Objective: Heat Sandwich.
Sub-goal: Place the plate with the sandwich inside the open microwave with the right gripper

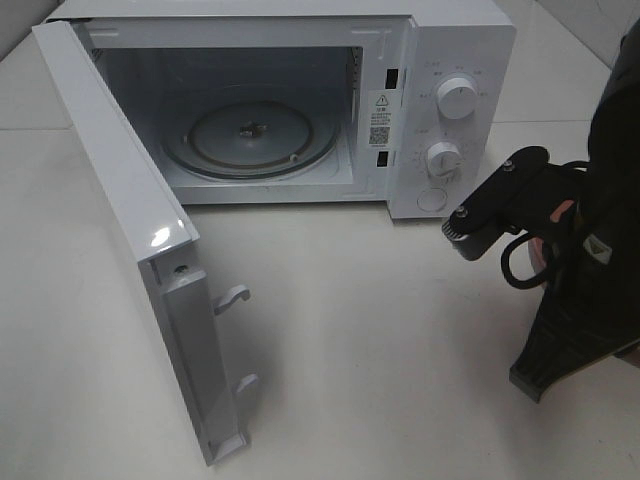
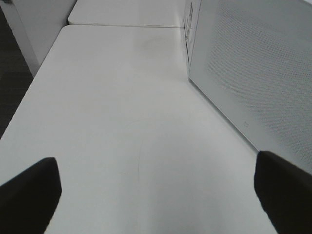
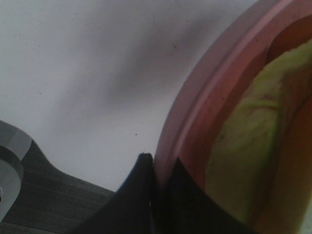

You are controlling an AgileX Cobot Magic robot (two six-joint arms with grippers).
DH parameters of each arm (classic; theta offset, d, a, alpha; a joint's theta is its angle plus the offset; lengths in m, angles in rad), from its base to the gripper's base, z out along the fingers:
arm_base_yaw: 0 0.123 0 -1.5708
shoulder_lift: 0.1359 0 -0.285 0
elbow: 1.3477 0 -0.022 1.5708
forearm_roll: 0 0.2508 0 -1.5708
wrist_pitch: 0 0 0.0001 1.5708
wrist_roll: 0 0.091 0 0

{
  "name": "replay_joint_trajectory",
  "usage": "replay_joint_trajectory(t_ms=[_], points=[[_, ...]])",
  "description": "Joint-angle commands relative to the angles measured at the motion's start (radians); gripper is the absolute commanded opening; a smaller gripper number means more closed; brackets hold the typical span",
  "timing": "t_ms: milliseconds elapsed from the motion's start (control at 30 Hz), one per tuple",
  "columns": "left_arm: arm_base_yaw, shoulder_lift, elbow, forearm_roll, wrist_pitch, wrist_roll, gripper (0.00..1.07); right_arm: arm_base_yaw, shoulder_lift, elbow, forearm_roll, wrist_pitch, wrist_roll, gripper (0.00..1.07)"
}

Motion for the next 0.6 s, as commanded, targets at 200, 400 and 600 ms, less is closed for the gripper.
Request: replay_joint_trajectory(t_ms=[200,400,600], points=[[0.003,-0.029,0.002,-0.008,-0.005,-0.001,1.01,0.099,-0.009,0.0,-0.025,0.011,0.004,0.01],[0.003,-0.029,0.002,-0.008,-0.005,-0.001,1.01,0.167,-0.009,0.0,-0.025,0.011,-0.024,0.01],[0.003,-0.029,0.002,-0.008,-0.005,-0.001,1.01,0.234,-0.009,0.0,-0.031,0.011,-0.067,0.01]])
